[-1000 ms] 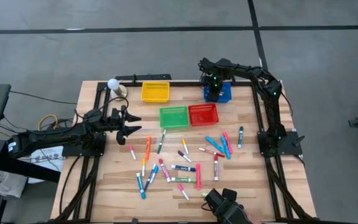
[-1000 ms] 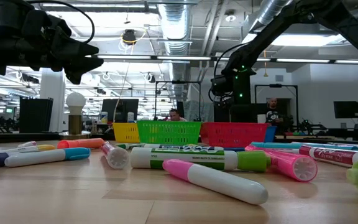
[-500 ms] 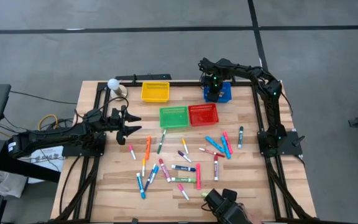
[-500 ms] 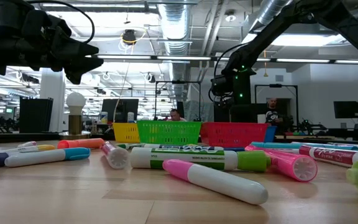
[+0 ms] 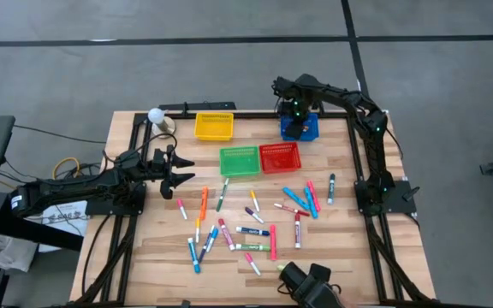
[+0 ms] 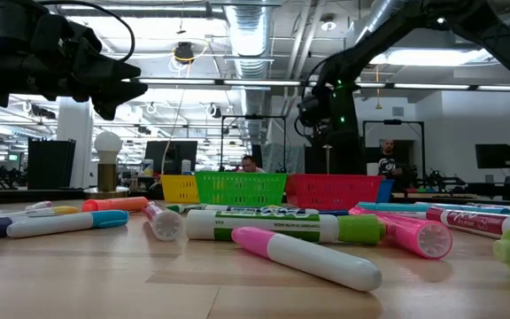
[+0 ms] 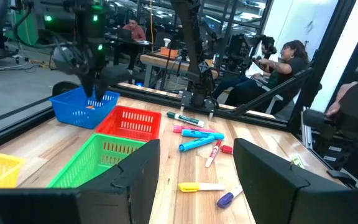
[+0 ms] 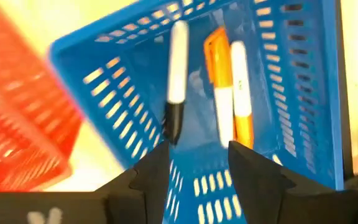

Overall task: Pick & Place Markers
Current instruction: Put the right yellow highlighter pen into the blue bin

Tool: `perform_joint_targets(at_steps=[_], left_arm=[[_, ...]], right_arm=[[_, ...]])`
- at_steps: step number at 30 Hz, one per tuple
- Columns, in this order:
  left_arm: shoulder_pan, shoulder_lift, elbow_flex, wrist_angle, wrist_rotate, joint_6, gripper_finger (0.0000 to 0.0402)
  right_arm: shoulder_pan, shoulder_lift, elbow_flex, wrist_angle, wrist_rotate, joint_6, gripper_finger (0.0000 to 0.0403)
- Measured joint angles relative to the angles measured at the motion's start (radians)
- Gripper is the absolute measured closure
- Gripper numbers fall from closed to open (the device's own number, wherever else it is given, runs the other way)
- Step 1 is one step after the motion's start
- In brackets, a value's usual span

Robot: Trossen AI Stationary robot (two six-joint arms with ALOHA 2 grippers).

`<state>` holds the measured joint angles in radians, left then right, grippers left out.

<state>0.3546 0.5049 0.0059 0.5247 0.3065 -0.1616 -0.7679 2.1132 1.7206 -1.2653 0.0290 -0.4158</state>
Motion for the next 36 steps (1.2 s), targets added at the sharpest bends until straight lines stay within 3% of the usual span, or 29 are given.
perform_joint_targets(at_steps=[7,16,25,36], left_arm=[[0.0,0.0,0.0,0.0,0.0,0.0,0.0198],[0.0,0.0,0.0,0.0,0.0,0.0,0.0198],[0.0,0.0,0.0,0.0,0.0,0.0,0.0198],[0.0,0.0,0.0,0.0,0.0,0.0,0.0198]], right_arm=[[0.061,-0.053,0.097,-0.044,-0.003,0.043,0.026],[0.158,-0.254,0.104,-0.047,-0.004,0.163,0.0264],[0.347,-0.426,0.104,-0.07,-0.007,0.271,0.0263],[0.585,-0.485,0.104,-0.184,-0.004,0.391,0.0265]])
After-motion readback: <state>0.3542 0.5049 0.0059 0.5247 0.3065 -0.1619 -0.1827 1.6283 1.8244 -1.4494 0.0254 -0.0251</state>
